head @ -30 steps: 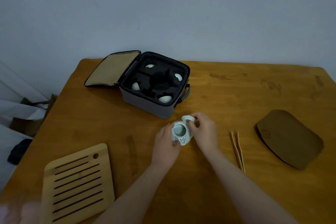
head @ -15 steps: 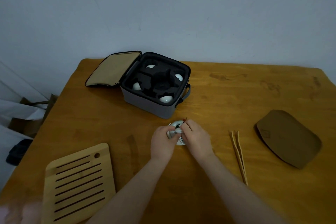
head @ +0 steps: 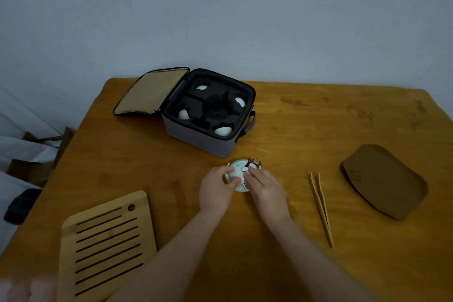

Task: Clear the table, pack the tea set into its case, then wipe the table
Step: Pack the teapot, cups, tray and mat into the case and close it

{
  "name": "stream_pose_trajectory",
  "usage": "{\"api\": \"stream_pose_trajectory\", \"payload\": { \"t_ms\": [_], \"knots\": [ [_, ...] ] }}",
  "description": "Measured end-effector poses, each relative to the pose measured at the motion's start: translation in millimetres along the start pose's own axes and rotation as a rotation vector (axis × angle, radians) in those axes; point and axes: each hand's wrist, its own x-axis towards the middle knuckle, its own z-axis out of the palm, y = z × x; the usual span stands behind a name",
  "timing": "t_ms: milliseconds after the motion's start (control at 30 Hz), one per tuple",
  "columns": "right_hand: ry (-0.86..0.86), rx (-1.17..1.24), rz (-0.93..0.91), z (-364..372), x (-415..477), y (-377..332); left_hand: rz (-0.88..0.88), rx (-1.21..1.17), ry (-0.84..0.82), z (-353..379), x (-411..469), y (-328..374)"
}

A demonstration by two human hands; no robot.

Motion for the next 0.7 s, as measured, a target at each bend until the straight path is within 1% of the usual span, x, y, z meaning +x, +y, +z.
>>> {"api": "stream_pose_trajectory", "payload": {
  "t_ms": [133,200,233,267,333,367,400,467,500,567,700],
  "knots": [
    [0.007,0.071,0.039,-1,1,-2,0.005,0.008,-0.028,0,3,-2],
    [0.010,0.115,0.103,-4,2,-1,-0.018,-0.016,-0.027,1,5,-3],
    [0.018,0.144,0.183,-6,3,-1,-0.036,-0.030,-0.018,1,6,-3],
    [0.031,0.174,0.303,-9,5,-2,-0.067,-0.054,-0.008,1,7,-4],
    [0.038,0.213,0.593,-14,13,-2,-0.192,-0.146,-0.014,1,9,-5],
    [-0.007,0.220,0.726,-15,18,0,-0.265,-0.204,-0.026,1,11,-5],
    [-0.086,0.234,0.838,-15,23,2,-0.326,-0.247,-0.040,1,12,-6],
    [-0.243,0.337,1.023,-10,30,6,-0.414,-0.249,-0.105,0,13,-4],
    [-0.277,0.418,1.100,-8,34,5,-0.443,-0.244,-0.143,0,13,-3],
    [-0.302,0.490,1.163,-2,37,4,-0.459,-0.236,-0.184,1,14,-1],
    [-0.396,0.402,1.104,-1,43,-3,-0.409,-0.160,-0.185,1,15,0]
  ]
}}
